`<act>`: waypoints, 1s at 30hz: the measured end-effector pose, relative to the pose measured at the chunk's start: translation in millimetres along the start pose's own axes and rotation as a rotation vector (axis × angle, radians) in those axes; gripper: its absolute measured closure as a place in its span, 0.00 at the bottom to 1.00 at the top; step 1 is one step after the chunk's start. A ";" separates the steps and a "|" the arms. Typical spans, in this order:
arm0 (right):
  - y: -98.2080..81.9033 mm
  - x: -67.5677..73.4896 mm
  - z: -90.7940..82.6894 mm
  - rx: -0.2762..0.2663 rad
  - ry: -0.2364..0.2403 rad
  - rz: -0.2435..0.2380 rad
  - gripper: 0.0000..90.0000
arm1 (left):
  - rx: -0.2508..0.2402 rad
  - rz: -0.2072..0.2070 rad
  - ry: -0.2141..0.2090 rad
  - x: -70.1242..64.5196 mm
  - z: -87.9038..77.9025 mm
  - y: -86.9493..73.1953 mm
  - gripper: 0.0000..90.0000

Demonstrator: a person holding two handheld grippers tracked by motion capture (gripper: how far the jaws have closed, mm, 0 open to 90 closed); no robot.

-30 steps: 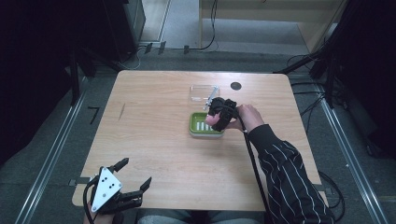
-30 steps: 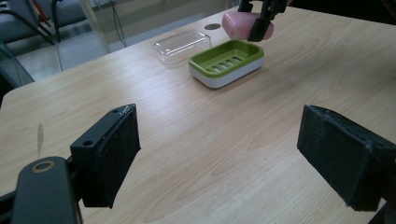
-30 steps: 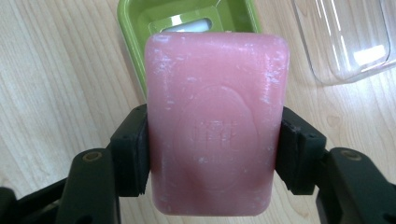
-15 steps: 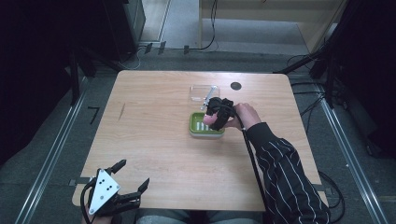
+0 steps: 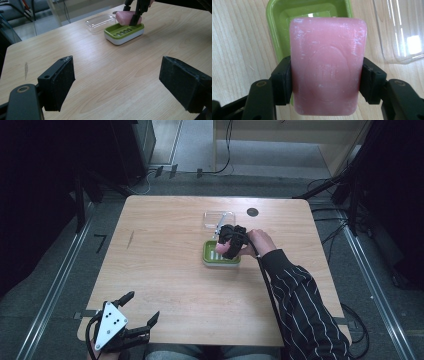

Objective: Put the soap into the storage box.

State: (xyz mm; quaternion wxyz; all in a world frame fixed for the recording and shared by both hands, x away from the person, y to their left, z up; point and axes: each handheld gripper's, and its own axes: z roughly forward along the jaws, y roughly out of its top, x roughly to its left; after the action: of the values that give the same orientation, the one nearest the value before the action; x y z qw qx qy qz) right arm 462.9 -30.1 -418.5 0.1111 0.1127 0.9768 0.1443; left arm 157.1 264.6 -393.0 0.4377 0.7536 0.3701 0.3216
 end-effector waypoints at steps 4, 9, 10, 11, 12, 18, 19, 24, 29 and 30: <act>1.0 -0.8 3.2 0.000 0.003 -0.008 0.43 | 0.000 0.000 0.000 0.3 -0.2 -0.1 0.15; 2.9 -1.0 6.5 -0.001 0.010 -0.020 0.43 | 0.001 0.000 -0.001 0.3 -0.4 -0.2 0.15; 2.9 -1.2 7.2 -0.001 0.010 -0.021 0.43 | 0.001 0.000 0.000 0.3 -0.5 -0.2 0.15; 2.8 -0.9 7.5 0.000 0.010 -0.018 0.43 | 0.001 -0.001 0.001 0.3 -0.6 -0.2 0.15; 2.5 -1.3 8.5 0.001 0.013 -0.017 0.43 | 0.002 -0.001 0.001 0.3 -0.6 -0.2 0.15; 1.9 -2.3 11.0 0.000 0.022 -0.023 0.43 | 0.002 -0.002 0.003 0.1 -0.9 -0.3 0.15; 2.1 -2.7 12.2 -0.002 0.022 -0.022 0.43 | 0.002 -0.001 0.003 0.0 -0.9 -0.3 0.15; 2.7 -3.1 15.7 0.002 0.024 -0.025 0.43 | 0.002 -0.002 0.003 0.0 -0.9 -0.2 0.15; 3.9 -2.5 20.8 0.010 0.025 -0.022 0.43 | 0.001 -0.001 0.004 -0.1 -0.9 -0.3 0.15; 4.0 -2.5 21.3 0.007 0.027 -0.019 0.43 | 0.001 -0.001 0.004 -0.1 -0.9 -0.3 0.15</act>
State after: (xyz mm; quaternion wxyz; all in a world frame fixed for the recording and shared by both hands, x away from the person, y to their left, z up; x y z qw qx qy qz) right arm 471.4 -21.5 -436.7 0.0988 0.1019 0.9798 0.1411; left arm 156.2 265.0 -392.9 0.4365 0.7531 0.3716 0.3228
